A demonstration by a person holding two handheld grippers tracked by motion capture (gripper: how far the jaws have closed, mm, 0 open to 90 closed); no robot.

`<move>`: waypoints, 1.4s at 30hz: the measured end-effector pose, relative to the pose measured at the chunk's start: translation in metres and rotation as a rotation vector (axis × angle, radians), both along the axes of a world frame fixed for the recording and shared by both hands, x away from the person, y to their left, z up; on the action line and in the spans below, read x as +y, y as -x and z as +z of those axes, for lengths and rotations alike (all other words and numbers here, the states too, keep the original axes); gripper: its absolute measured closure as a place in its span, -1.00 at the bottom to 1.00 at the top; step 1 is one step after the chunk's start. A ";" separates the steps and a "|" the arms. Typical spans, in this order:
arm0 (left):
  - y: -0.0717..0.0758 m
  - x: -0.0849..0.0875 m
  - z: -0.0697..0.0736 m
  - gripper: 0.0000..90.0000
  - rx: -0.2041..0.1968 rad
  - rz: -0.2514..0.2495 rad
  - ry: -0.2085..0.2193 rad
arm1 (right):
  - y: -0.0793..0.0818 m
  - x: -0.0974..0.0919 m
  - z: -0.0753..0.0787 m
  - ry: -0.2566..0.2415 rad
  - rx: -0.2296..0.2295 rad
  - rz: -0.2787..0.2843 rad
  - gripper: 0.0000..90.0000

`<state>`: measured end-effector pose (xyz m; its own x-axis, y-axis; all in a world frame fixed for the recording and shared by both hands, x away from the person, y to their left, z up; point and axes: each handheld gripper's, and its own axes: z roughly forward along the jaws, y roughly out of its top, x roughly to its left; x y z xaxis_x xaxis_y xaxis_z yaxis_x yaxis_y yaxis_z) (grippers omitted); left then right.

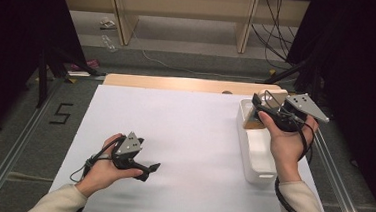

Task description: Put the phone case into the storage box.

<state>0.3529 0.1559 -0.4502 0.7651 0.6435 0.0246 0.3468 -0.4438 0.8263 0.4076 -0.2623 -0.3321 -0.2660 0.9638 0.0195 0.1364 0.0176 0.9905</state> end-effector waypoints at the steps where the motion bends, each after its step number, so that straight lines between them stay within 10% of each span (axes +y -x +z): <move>1: 0.000 0.000 0.000 -0.98 0.000 0.000 0.000 | 0.000 0.000 0.000 0.001 -0.001 -0.001 -0.73; 42: 0.000 0.000 0.000 -0.98 0.001 0.001 0.000 | -0.002 -0.005 -0.001 0.011 0.002 -0.022 -0.73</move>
<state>0.3530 0.1562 -0.4501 0.7647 0.6439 0.0236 0.3481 -0.4436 0.8259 0.4100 -0.2676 -0.3336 -0.2444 0.9696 0.0099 0.1391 0.0249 0.9900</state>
